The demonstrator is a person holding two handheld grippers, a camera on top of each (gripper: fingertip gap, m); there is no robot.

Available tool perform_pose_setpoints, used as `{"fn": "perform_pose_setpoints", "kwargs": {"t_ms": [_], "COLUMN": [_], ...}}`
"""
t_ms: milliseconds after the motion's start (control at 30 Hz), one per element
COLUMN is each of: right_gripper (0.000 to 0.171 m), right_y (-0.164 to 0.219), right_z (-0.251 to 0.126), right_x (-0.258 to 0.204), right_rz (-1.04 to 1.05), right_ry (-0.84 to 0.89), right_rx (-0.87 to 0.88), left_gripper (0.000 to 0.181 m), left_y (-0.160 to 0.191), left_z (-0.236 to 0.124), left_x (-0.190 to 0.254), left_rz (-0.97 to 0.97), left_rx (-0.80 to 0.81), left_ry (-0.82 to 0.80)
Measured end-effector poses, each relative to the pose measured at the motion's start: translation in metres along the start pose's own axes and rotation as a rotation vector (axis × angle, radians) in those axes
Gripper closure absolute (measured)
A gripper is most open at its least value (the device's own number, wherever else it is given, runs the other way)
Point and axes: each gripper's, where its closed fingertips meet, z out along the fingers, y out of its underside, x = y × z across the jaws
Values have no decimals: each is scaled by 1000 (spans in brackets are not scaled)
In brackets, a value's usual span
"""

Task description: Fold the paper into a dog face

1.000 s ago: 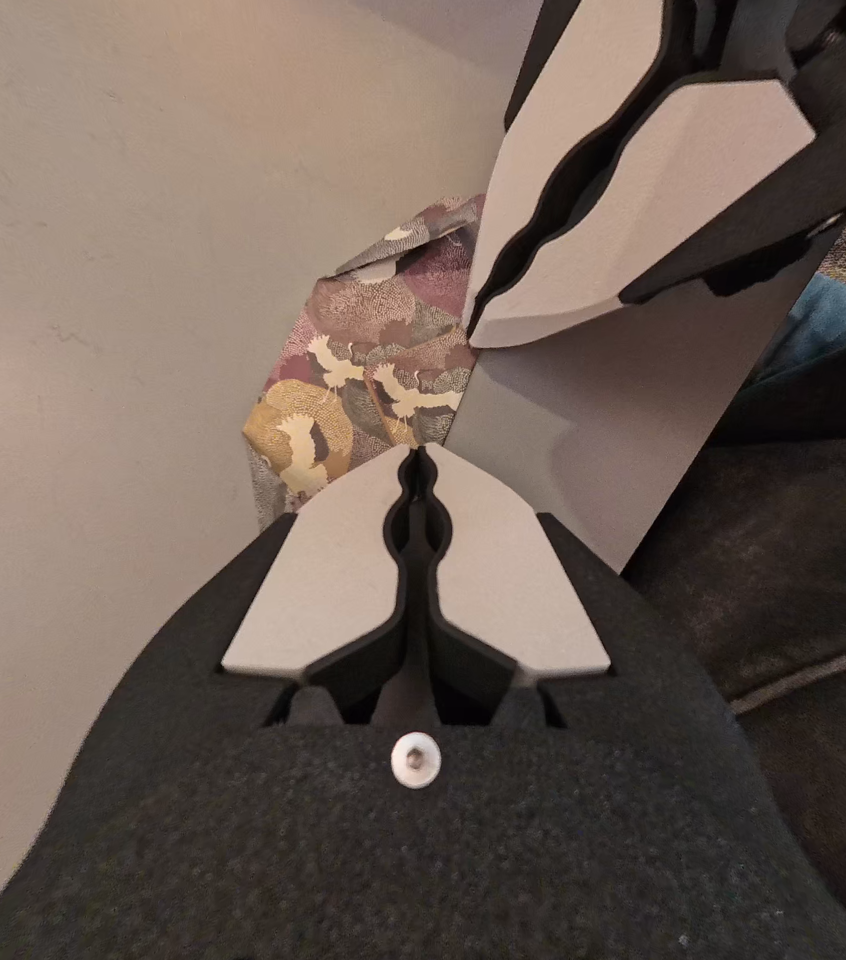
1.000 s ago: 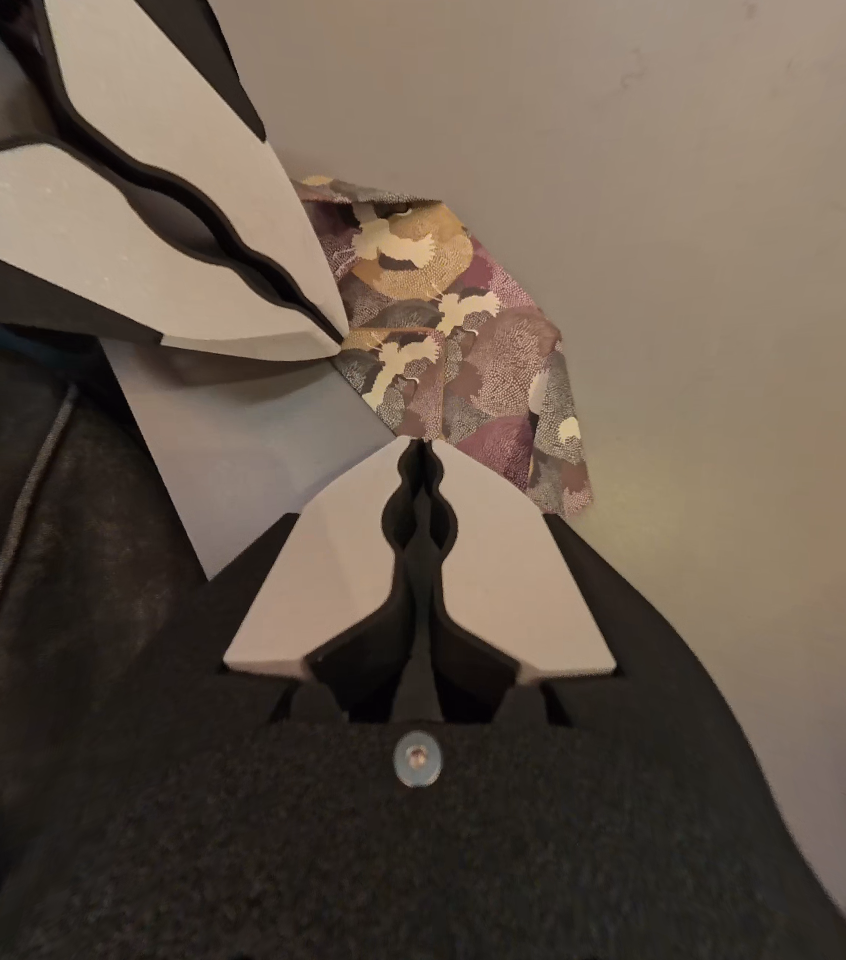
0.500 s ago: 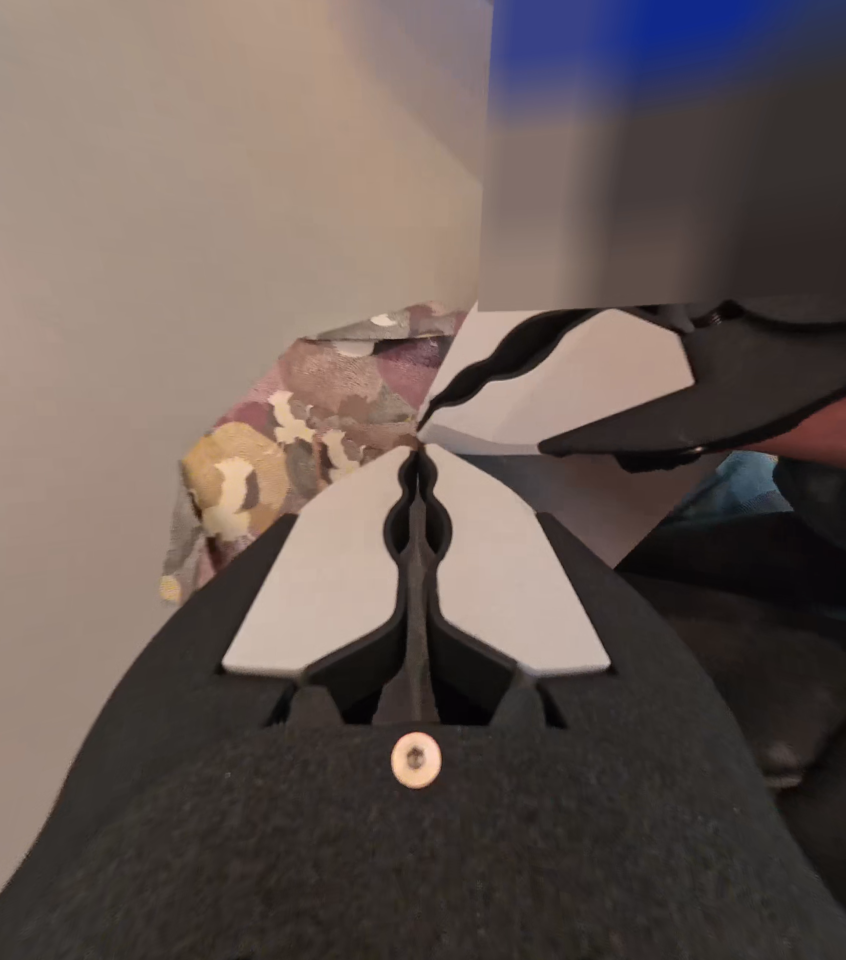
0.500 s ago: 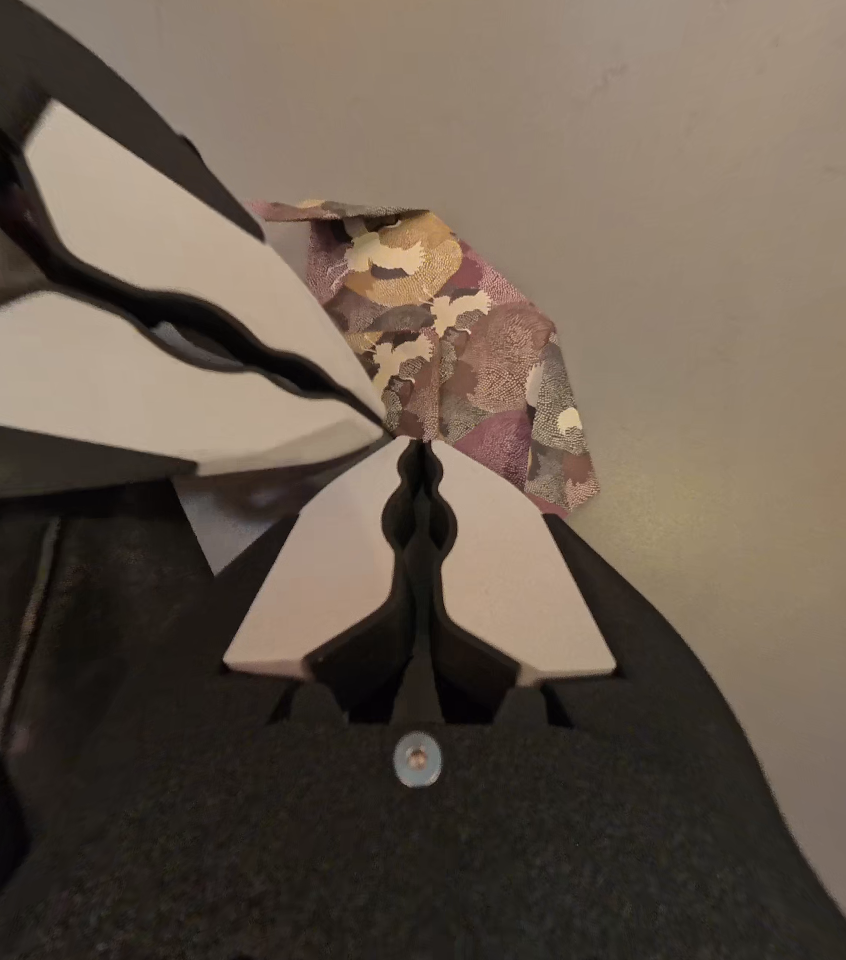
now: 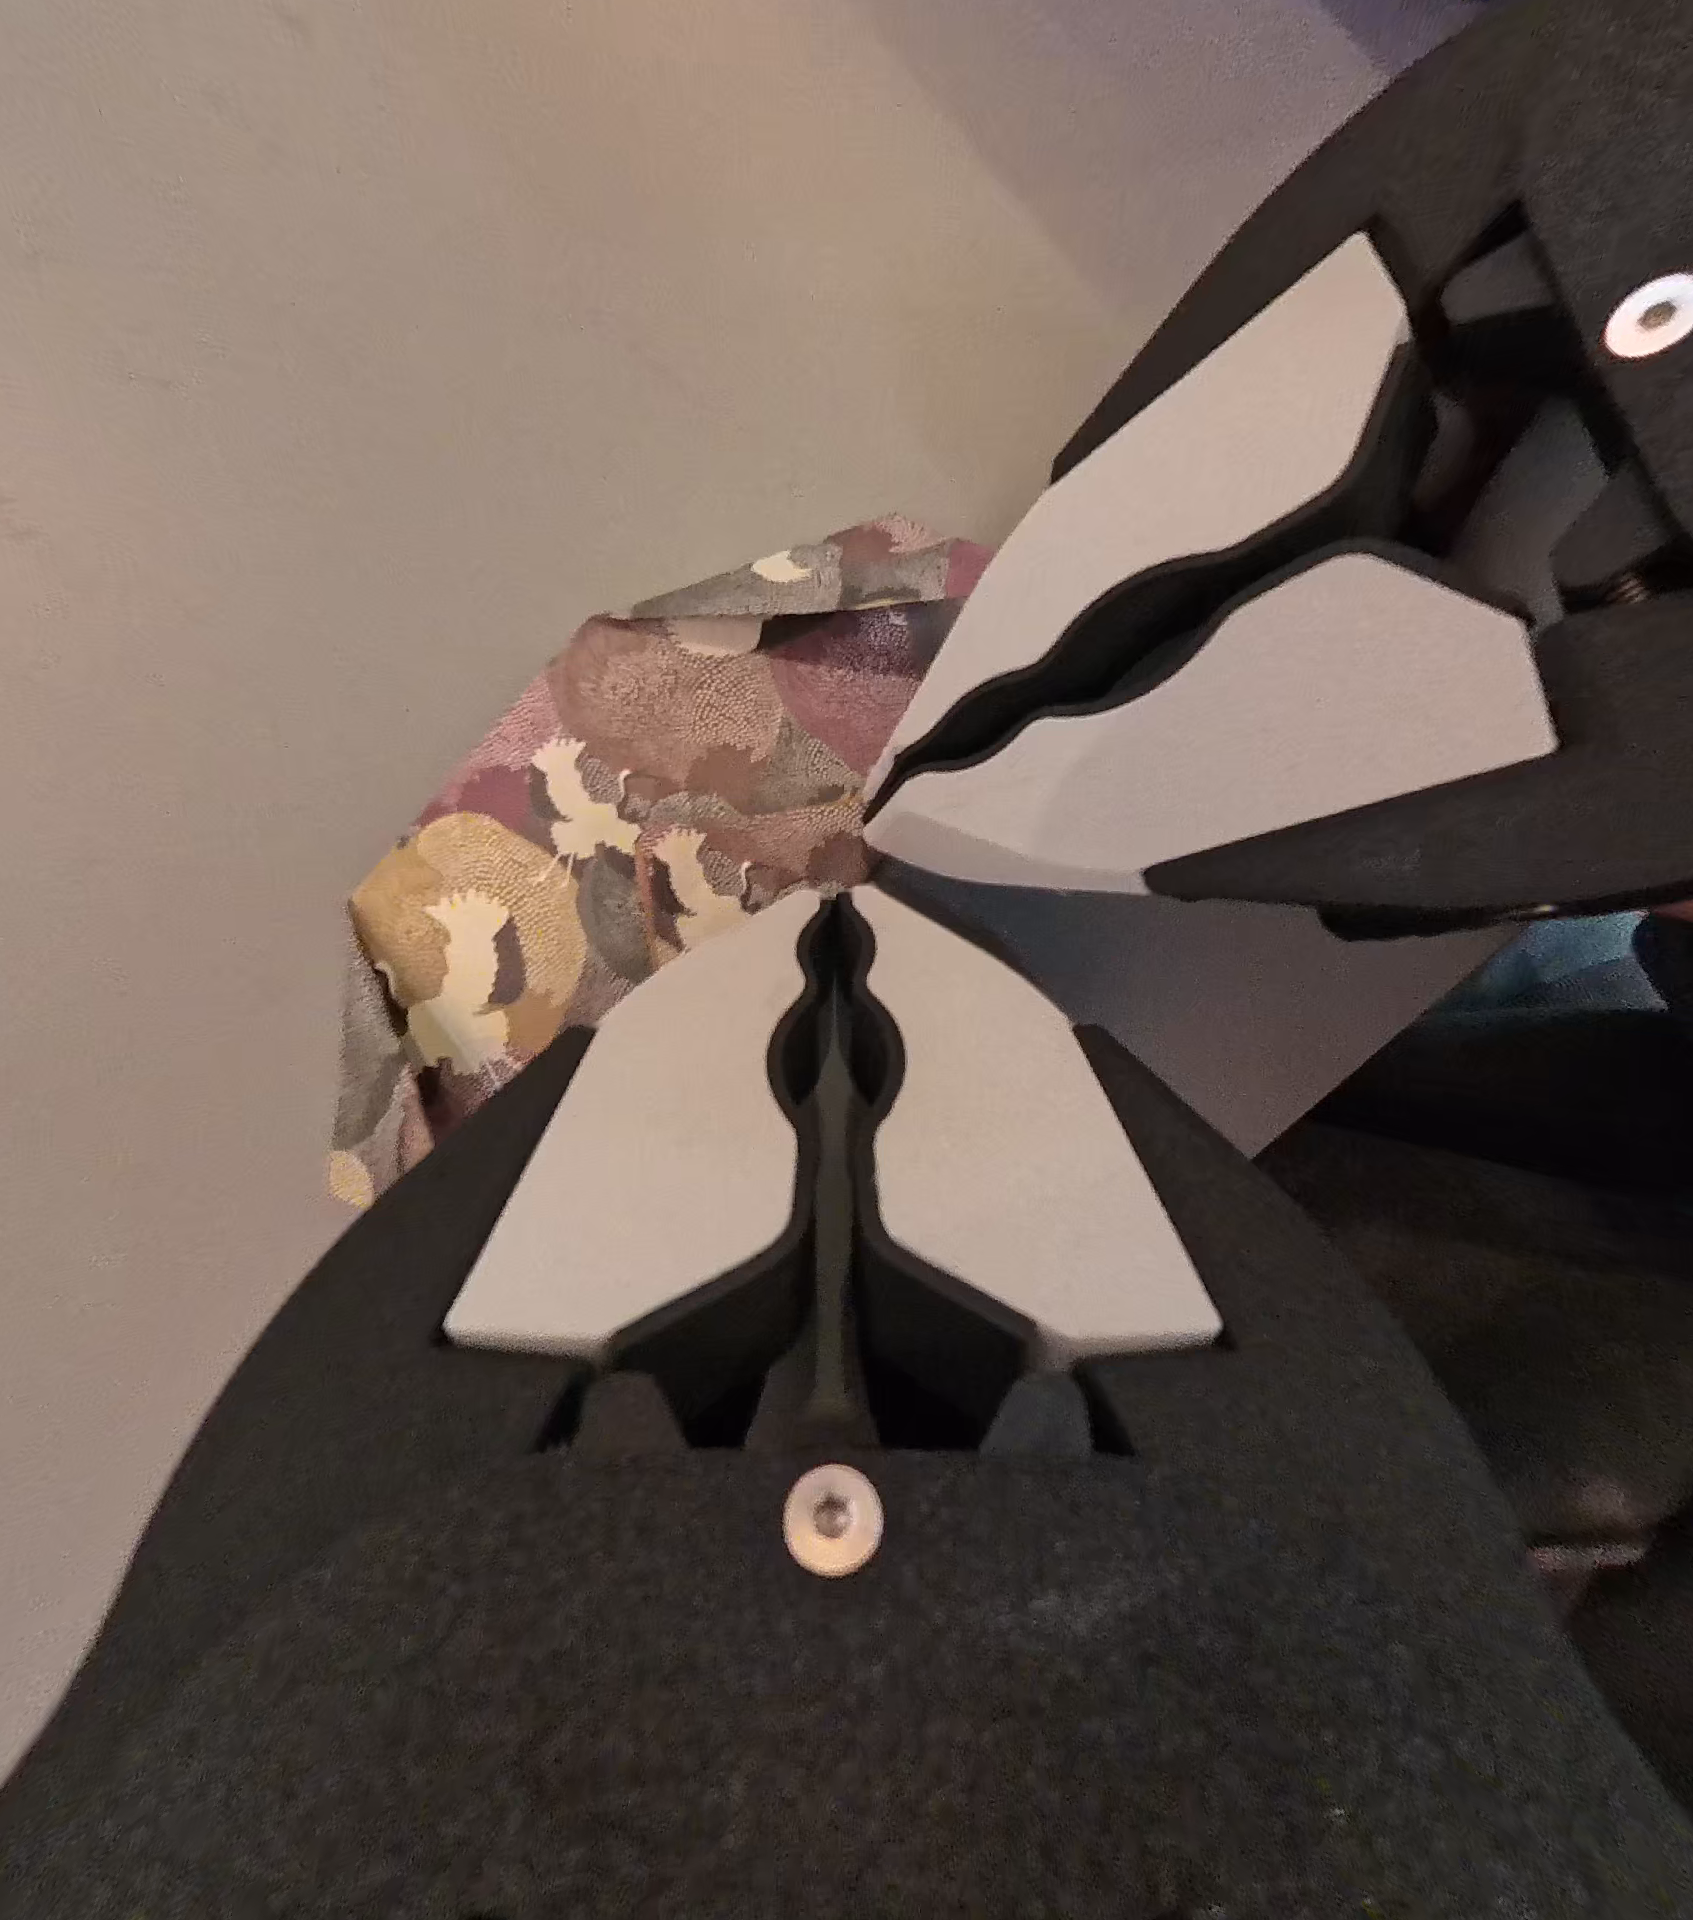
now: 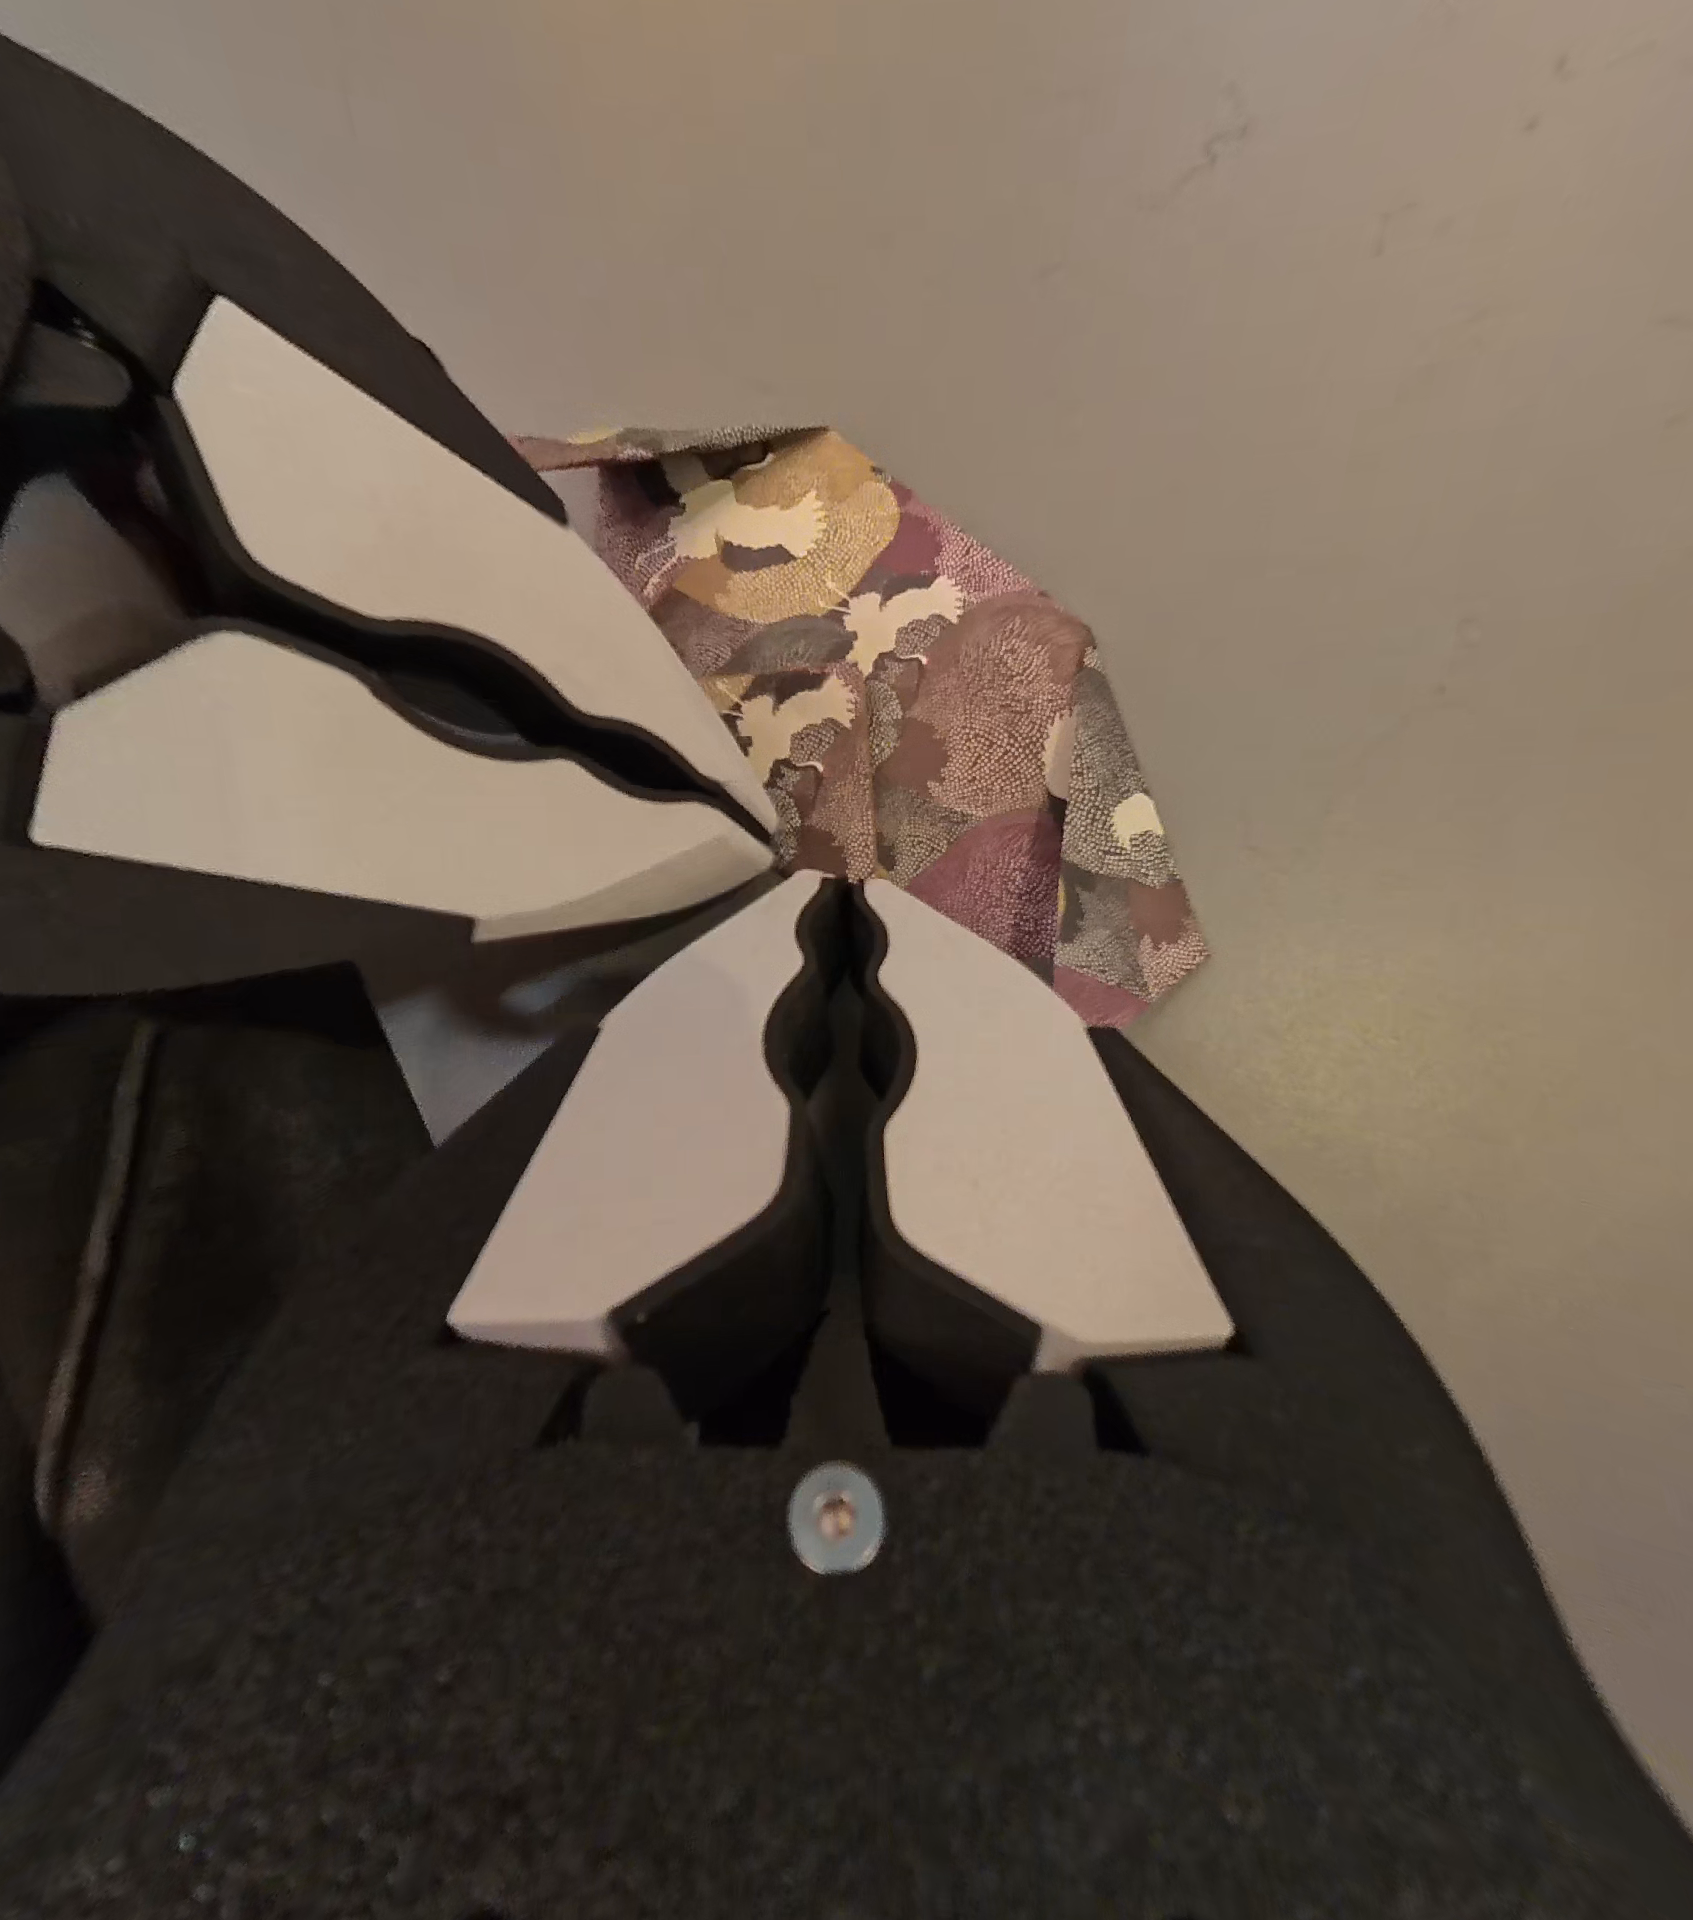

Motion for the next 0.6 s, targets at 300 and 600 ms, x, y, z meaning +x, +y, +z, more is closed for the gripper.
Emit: {"fn": "perform_pose_setpoints", "kwargs": {"t_ms": [300, 600], "right_gripper": [170, 170], "right_y": [0, 0], "right_z": [0, 0], "right_x": [0, 0], "right_rz": [-2, 0], "right_ry": [18, 19], "right_rx": [-11, -9], "left_gripper": [181, 181], "left_y": [11, 33], "left_z": [-9, -31], "left_x": [-7, -30], "left_rz": [5, -43], "left_rx": [-3, -44], "left_ry": [-8, -15]}}
